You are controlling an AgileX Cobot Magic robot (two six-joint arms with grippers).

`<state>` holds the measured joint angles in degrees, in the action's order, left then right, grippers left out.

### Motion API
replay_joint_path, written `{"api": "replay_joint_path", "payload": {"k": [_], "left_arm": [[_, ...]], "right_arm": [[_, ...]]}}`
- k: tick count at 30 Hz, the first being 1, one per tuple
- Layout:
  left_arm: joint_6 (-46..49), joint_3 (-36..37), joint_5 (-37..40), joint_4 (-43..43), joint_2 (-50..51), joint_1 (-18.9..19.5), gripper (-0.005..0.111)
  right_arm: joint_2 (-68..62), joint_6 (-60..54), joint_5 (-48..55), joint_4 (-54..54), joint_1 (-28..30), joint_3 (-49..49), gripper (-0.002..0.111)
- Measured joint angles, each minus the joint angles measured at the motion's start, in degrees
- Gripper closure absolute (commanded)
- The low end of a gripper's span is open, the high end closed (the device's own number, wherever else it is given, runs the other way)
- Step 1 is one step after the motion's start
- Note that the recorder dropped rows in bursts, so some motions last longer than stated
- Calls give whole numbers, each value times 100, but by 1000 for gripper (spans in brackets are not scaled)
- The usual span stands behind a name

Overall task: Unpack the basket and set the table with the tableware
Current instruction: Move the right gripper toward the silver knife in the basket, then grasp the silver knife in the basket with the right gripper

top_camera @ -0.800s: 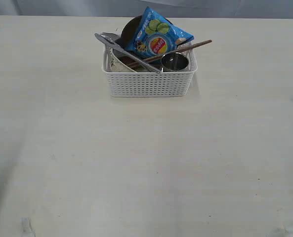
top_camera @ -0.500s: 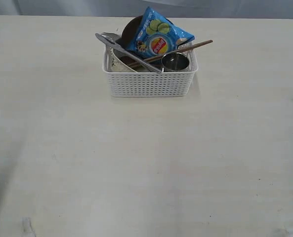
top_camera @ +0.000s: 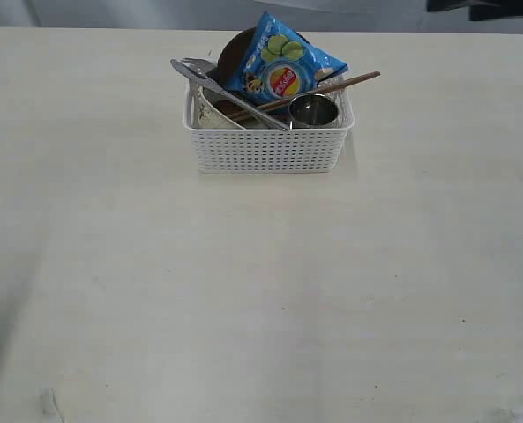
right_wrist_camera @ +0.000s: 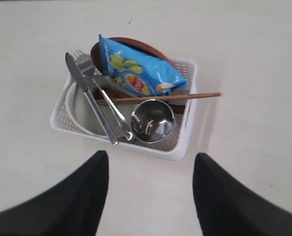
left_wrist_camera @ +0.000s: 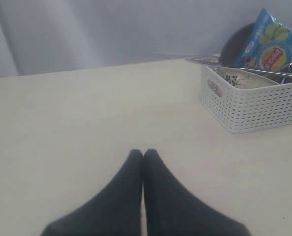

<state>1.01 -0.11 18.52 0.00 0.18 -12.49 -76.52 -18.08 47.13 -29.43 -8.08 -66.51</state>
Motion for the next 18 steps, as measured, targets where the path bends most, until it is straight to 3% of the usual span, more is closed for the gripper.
{"api": "replay_joint_path", "payload": {"k": [8,18], "left_arm": [[0,0,0,0,0,0,107],[0,0,0,0,0,0,107]], "right_arm": [[-1577,-130,138,-82,-1238,-1050,58],[-3268,-49,190,381,-1877,-2272,58]]}}
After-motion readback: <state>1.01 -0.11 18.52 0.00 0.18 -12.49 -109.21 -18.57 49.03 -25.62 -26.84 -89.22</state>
